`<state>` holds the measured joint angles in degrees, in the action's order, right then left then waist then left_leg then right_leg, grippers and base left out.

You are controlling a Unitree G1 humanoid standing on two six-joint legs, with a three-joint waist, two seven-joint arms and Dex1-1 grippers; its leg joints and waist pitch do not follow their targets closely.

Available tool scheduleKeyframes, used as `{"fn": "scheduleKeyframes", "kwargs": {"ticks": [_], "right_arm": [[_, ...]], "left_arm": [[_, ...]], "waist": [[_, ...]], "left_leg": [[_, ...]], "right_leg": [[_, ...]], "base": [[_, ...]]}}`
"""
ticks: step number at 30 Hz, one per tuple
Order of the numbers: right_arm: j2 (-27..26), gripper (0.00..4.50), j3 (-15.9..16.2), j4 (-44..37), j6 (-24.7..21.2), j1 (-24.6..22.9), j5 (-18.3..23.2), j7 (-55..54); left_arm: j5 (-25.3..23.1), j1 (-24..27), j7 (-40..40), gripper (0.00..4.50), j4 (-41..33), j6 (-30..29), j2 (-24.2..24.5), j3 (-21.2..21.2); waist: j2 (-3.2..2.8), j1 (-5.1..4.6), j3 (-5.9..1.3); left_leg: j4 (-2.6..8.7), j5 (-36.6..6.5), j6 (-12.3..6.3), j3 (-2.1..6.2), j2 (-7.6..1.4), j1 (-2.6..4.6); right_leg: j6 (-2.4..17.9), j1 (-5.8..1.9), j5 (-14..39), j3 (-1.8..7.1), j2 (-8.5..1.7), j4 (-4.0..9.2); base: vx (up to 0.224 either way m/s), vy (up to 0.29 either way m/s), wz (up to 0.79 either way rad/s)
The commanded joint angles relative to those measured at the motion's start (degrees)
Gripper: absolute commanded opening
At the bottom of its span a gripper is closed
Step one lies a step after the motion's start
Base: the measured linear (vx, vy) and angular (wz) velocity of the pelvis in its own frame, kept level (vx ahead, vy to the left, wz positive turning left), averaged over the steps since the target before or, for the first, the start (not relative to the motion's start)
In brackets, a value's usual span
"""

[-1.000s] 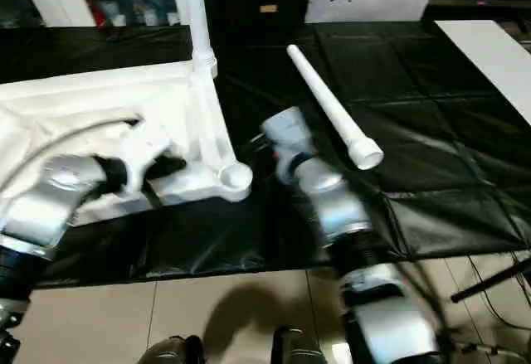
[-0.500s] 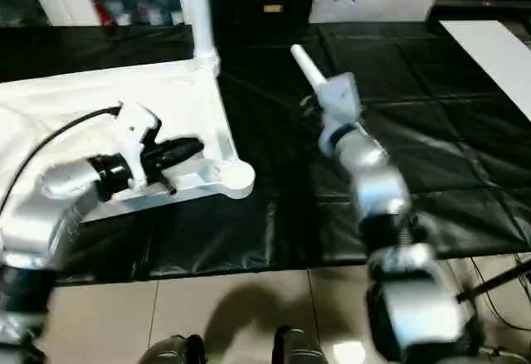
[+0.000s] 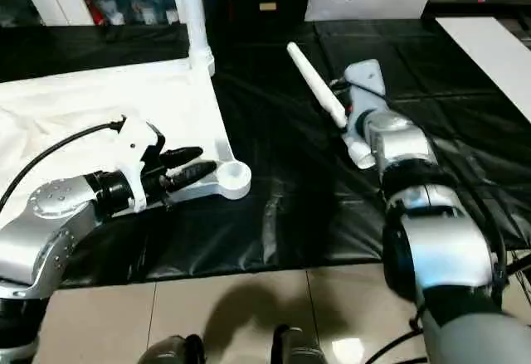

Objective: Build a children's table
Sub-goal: Pick table leg

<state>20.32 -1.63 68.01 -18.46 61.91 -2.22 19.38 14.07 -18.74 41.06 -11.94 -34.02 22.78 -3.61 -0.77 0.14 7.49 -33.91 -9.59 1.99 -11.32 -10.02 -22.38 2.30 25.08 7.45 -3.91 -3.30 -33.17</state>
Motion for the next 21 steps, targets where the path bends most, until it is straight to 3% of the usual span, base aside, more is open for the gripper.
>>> {"fn": "scheduleKeyframes", "kwargs": {"ticks": [1, 9, 14, 21], "right_arm": [[0.46, 4.5, 0.61, 1.48, -0.75, 1.0, -0.95, 0.63], [0.74, 4.5, 2.45, 7.39, -3.11, 3.32, -4.04, -0.5], [0.36, 4.5, 2.73, 8.75, -8.33, 5.04, -3.67, 9.82], [-0.35, 4.5, 4.11, 8.5, -9.58, 5.64, -3.58, 20.61]], "left_arm": [[-0.28, 0.15, 0.71, 2.35, -1.54, -0.74, 1.2, -0.8], [-0.23, 1.27, 1.05, 3.05, -3.66, -2.65, 3.48, -1.93], [0.29, 1.6, 0.74, 3.5, -4.0, -3.04, 4.08, -1.99], [0.5, 1.69, 1.01, 4.17, -4.2, -3.42, 4.18, -2.11]], "waist": [[0.2, 0.14, -3.92], [0.21, 0.27, -3.65], [0.36, 0.31, -3.46], [0.2, 0.59, -3.54]], "left_leg": [[3.33, -13.36, -4.24, 1.41, -2.55, 1.24], [3.46, -14.73, -2.94, 1.37, -2.72, 1.36], [3.51, -15.19, -3.19, 1.39, -2.82, 1.19], [3.48, -13.71, -3.72, 1.41, -3.18, 1.2]], "right_leg": [[11.48, -3.38, 20.48, 2.47, -4.1, 3.63], [11.4, -3.15, 21.57, 2.55, -4.18, 3.66], [11.41, -3.28, 22.21, 2.5, -4.13, 3.52], [12.92, -3.28, 20.32, 2.66, -4.39, 3.36]], "base": [[0.0, 0.0, 0.0], [0.0, 0.0, 0.0], [0.0, 0.0, 0.0], [0.0, 0.0, 0.0]]}}
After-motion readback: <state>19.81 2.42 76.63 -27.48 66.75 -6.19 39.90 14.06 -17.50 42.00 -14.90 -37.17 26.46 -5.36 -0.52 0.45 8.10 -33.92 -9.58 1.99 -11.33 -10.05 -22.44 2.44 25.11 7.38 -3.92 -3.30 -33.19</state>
